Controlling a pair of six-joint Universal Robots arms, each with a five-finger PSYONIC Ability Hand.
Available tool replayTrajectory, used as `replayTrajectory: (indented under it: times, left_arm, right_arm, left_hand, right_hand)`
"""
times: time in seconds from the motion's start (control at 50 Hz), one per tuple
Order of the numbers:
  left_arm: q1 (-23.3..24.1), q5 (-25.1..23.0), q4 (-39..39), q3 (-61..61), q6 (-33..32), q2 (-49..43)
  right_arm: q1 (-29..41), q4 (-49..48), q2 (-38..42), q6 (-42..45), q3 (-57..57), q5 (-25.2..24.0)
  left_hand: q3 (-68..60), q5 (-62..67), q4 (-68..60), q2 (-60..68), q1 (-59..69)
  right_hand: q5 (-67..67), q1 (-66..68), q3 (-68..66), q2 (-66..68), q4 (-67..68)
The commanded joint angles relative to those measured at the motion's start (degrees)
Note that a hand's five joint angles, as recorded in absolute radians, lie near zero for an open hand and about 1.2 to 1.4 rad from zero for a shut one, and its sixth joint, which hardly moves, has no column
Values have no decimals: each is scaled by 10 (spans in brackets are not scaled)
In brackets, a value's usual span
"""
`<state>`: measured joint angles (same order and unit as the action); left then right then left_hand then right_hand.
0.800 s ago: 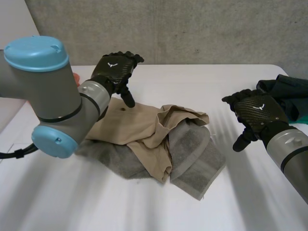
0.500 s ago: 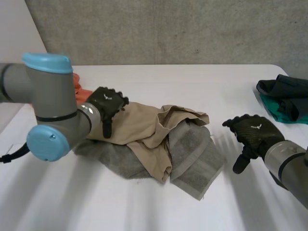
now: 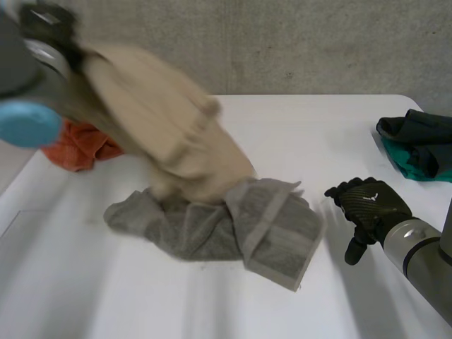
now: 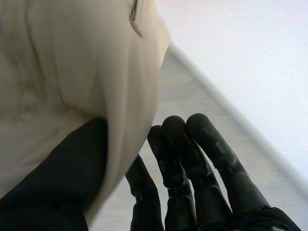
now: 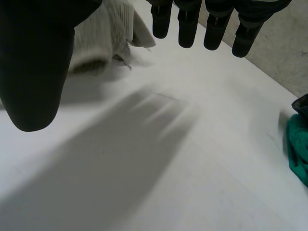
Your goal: Fold the laundry.
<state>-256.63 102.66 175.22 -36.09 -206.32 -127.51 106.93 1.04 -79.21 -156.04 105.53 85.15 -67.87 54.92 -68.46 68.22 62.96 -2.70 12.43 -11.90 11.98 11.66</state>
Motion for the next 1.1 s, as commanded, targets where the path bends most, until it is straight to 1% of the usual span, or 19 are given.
replayTrajectory:
  times: [0.02, 0.1, 0.16, 0.18, 0.2, 0.24, 0.26, 0.32, 0.46, 0.48, 0.54, 0.64, 0.72, 0.84, 0.86, 0.92, 1.0, 1.08, 1.1]
  left_arm:
    - [-96, 29, -46, 215, -17, -123]
    - [-106, 11, -78, 288, -12, -194]
    - [-99, -16, -82, 289, -1, -217]
    - [-91, -38, -84, 277, 8, -218]
    - [-87, -49, -85, 267, 13, -216]
    - [-78, -71, -87, 241, 17, -207]
    - [-70, -88, -87, 209, 19, -191]
    - [-57, -105, -81, 155, 15, -158]
    - [-29, -115, -59, -27, 5, -18]
    - [-20, -121, -61, -75, 4, 15]
    - [-6, -138, -70, -149, -2, 61]
    - [31, -185, -101, -337, -40, 149]
    - [58, -202, -101, -453, -83, 177]
    - [79, -200, -58, -526, -109, 163]
    - [82, -197, -42, -532, -108, 150]
    - [84, -192, -22, -535, -106, 127]
    - [87, -181, 6, -524, -109, 93]
    - [92, -164, 15, -503, -107, 69]
    - [96, -155, 17, -496, -105, 63]
  right_arm:
    - [27, -1, 1, 3, 2, 3]
    - [36, -1, 3, 4, 3, 4]
    - [40, -1, 4, 6, 3, 5]
    - [42, -1, 5, 8, 3, 5]
    - [42, -1, 5, 10, 4, 5]
    - [42, -1, 5, 12, 5, 5]
    - [42, -1, 5, 14, 4, 5]
    - [40, -1, 5, 16, 3, 5]
    - [42, 4, 5, 14, -16, 5]
    - [43, 7, 4, 14, -23, 4]
    - [46, 16, 4, 16, -40, 3]
    - [59, 72, 20, 35, -109, 0]
    - [78, 122, 47, 67, -165, -15]
    - [105, 139, 92, 105, -220, -58]
    - [113, 132, 104, 110, -231, -73]
    - [124, 114, 125, 109, -241, -92]
    - [140, 78, 159, 108, -254, -107]
    - [151, 35, 188, 109, -259, -105]
    - [152, 16, 198, 108, -263, -99]
  left_hand:
    - [-121, 151, -115, 118, 170]
    - [-121, 151, -115, 118, 170]
    - [-121, 151, -115, 118, 170]
    - [-27, 56, -21, 23, 76]
    - [108, -78, 114, -111, -59]
    - [404, -374, 409, -407, -354]
    - [579, -549, 585, -582, -530]
    - [579, -549, 585, -582, -530]
    - [579, -549, 585, -582, -530]
    - [579, -549, 585, -582, -530]
    - [579, -549, 585, -582, -530]
    - [579, -549, 585, -582, -530]
    - [579, -549, 585, -582, -530]
    - [579, -549, 585, -582, -530]
    - [579, -549, 585, -582, -530]
    - [579, -549, 585, -582, -530]
    - [513, -483, 519, -516, -464]
    - [313, -284, 319, -317, -264]
    - [181, -151, 187, -184, -132]
  right_hand:
    - [27, -24, 19, -20, -17]
    - [27, -24, 19, -20, -17]
    - [27, -24, 19, -20, -17]
    - [27, -24, 19, -20, -17]
    - [27, -24, 19, -20, -17]
    - [27, -24, 19, -20, -17]
    - [27, -24, 19, -20, -17]
    - [27, -24, 19, -20, -17]
    - [27, -24, 19, -20, -17]
    - [27, -24, 19, -20, -17]
    - [27, -24, 19, -20, -17]
    - [27, -24, 19, -20, -17]
    - [27, -24, 19, -20, -17]
    - [27, -24, 19, -20, -17]
    - [27, -24, 19, -20, -17]
    - [27, -24, 19, -20, -17]
    - [-18, 21, -26, 26, 29]
    - [-106, 108, -114, 113, 116]
    - [-237, 240, -245, 245, 248]
